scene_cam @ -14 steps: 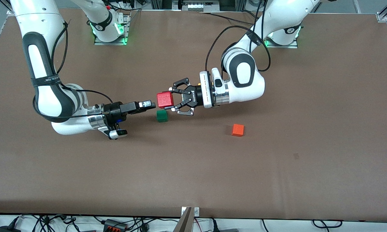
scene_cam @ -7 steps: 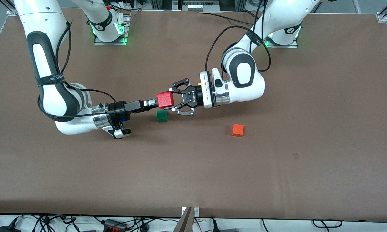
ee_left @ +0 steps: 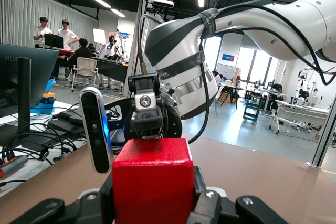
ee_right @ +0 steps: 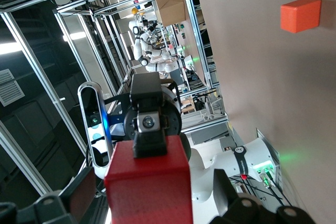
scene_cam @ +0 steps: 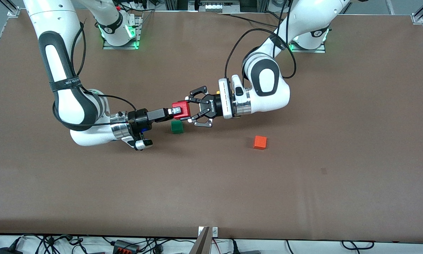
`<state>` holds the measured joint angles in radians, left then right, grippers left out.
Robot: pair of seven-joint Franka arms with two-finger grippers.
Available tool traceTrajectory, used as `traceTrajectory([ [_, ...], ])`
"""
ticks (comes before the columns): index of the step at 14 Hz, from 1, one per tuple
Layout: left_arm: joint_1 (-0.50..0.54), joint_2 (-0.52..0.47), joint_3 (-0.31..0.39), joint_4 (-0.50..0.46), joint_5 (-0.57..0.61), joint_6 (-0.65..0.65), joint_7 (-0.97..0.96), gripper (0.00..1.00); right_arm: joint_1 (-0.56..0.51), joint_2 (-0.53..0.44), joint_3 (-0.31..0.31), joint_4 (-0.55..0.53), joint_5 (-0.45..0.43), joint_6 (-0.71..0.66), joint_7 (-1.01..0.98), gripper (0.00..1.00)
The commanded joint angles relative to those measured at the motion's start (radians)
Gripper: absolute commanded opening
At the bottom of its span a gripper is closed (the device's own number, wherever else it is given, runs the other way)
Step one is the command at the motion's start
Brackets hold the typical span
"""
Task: Pass red block to right arm, stack on blue
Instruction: 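Open the left gripper, releasing the red cube to the right gripper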
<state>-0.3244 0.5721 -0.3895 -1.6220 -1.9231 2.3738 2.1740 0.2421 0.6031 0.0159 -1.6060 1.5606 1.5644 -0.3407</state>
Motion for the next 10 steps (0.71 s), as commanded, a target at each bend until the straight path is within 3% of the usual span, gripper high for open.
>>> traceTrajectory([
  [1,-0.004,0.011,-0.003,0.024,-0.033,0.025,0.056,0.07,0.006,0.009,-0.002,0.018,0.018,0.006,0.023,0.87],
  [3,-0.004,0.011,-0.003,0.024,-0.033,0.025,0.058,0.07,0.006,0.009,-0.002,0.018,0.015,0.003,0.017,0.76],
  [4,-0.004,0.011,-0.003,0.024,-0.033,0.025,0.058,0.07,0.005,0.009,-0.002,0.017,0.015,0.002,0.011,0.58],
  [5,-0.004,0.011,-0.003,0.024,-0.033,0.025,0.056,0.07,0.005,0.01,-0.002,0.017,0.015,0.002,0.009,0.33],
  [6,-0.005,0.011,-0.003,0.024,-0.033,0.025,0.058,0.07,0.005,0.012,-0.002,0.018,0.016,0.002,0.009,0.17],
  [7,-0.005,0.011,-0.003,0.024,-0.033,0.027,0.056,0.07,0.005,0.012,-0.002,0.018,0.016,-0.001,0.009,0.08],
  [10,-0.005,0.011,-0.003,0.024,-0.034,0.025,0.046,0.12,0.003,0.012,-0.002,0.018,0.016,-0.007,0.008,0.05],
])
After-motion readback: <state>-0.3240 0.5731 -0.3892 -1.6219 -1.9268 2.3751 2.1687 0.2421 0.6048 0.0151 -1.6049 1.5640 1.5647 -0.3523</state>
